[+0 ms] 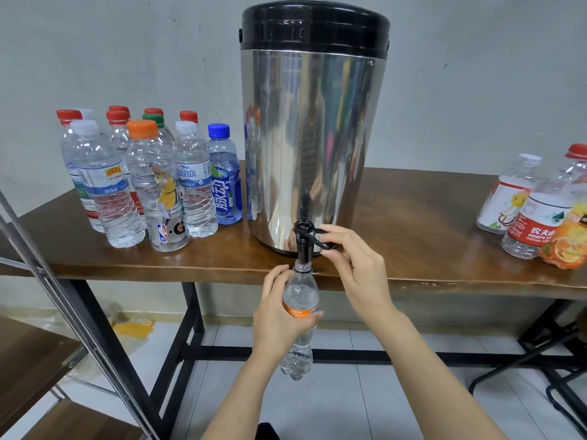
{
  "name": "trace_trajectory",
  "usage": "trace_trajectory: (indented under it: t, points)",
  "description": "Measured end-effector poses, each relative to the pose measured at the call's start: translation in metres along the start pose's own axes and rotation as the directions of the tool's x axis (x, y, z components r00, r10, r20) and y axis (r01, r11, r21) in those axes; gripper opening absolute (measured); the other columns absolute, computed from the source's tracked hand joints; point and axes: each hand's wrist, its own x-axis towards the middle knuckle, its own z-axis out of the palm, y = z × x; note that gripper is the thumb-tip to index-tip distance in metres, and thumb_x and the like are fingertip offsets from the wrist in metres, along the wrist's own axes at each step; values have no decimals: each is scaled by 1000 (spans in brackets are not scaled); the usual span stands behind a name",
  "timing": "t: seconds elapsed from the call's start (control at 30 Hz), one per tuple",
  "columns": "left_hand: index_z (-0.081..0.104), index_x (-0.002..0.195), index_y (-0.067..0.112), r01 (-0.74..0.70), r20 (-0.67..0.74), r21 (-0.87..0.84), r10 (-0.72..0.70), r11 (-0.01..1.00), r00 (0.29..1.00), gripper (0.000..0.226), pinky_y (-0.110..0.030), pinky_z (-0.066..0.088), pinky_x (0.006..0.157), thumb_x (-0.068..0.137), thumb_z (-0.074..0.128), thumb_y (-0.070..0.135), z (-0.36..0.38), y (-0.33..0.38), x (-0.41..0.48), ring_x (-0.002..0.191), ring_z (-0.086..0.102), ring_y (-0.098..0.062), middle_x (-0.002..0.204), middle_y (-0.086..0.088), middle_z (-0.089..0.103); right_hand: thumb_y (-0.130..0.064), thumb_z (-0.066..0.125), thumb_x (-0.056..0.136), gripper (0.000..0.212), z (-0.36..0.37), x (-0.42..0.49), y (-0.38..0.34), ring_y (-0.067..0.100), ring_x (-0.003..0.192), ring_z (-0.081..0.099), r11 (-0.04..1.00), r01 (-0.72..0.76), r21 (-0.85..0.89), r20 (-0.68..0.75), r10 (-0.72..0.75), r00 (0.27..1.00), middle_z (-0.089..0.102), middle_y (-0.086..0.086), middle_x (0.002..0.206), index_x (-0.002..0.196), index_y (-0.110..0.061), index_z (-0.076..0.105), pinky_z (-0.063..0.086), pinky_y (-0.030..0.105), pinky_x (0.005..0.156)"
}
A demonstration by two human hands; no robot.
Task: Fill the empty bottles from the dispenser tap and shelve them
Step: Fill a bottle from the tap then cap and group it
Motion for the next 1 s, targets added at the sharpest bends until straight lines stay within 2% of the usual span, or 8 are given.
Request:
trace_trajectory:
  t: [0.13,0.33,0.47,0.57,0.63,0.73,0.83,1.0]
  points:
    - [51,123,37,2,-2,1,-2,1000,1000,78,-10,42,76,56,91,42,0,-1,0,114,41,19,138,29,36,-20,57,95,20,0,-1,-1,-11,81,56,1000,-4,-11,-3,4,1000,59,-15,127,110,-12,68,42,7,79]
    - [44,118,47,-10,-12,-14,10,1000,1000,79,-12,42,78,55,91,40,0,0,0,114,41,20,137,27,38,-23,57,96,20,0,0,-2,-10,82,57,1000,-8,2,-12,8,1000,61,-12,127,110,-12,67,41,6,77]
    - [45,117,46,-16,-11,-20,16,1000,1000,78,-13,42,79,55,91,40,0,0,0,114,42,19,137,28,37,-30,53,97,25,1,0,-2,-11,100,58,1000,9,-27,-27,-9,1000,62,-14,126,110,-15,68,48,12,83]
    - [47,118,44,-16,-10,-23,16,1000,1000,77,-14,45,78,55,91,41,0,0,0,114,43,17,136,28,37,-23,52,96,25,-1,4,-4,-7,106,59,991,86,-101,-57,-92,994,68,-6,120,106,-10,71,46,9,89]
    - [48,118,43,-18,-8,-21,17,1000,1000,77,-12,44,78,54,91,41,0,-1,0,114,43,17,136,29,37,-21,53,97,24,-4,10,-7,6,99,66,973,184,-139,-50,-193,980,71,-1,111,100,-8,72,53,17,85]
    - [47,119,43,-22,1,-34,22,999,1000,79,-8,40,78,53,91,41,-2,0,0,114,43,18,136,30,36,-29,52,99,25,-8,36,-20,12,81,66,948,261,-181,15,-262,965,69,-6,91,93,-14,71,55,30,64]
    - [46,118,44,-12,4,-37,12,999,1000,79,-6,40,78,53,92,40,-2,1,0,114,44,18,136,30,36,-29,58,94,16,1,73,-35,12,76,64,932,166,-323,89,-144,985,68,-10,84,90,-21,71,53,34,61]
    - [44,116,48,-11,8,-37,11,999,1000,80,-2,39,79,53,93,41,-3,0,0,117,42,16,135,34,34,-36,61,93,12,4,71,-33,1,70,54,989,-36,-141,49,43,998,61,-22,75,89,-29,70,45,23,64]
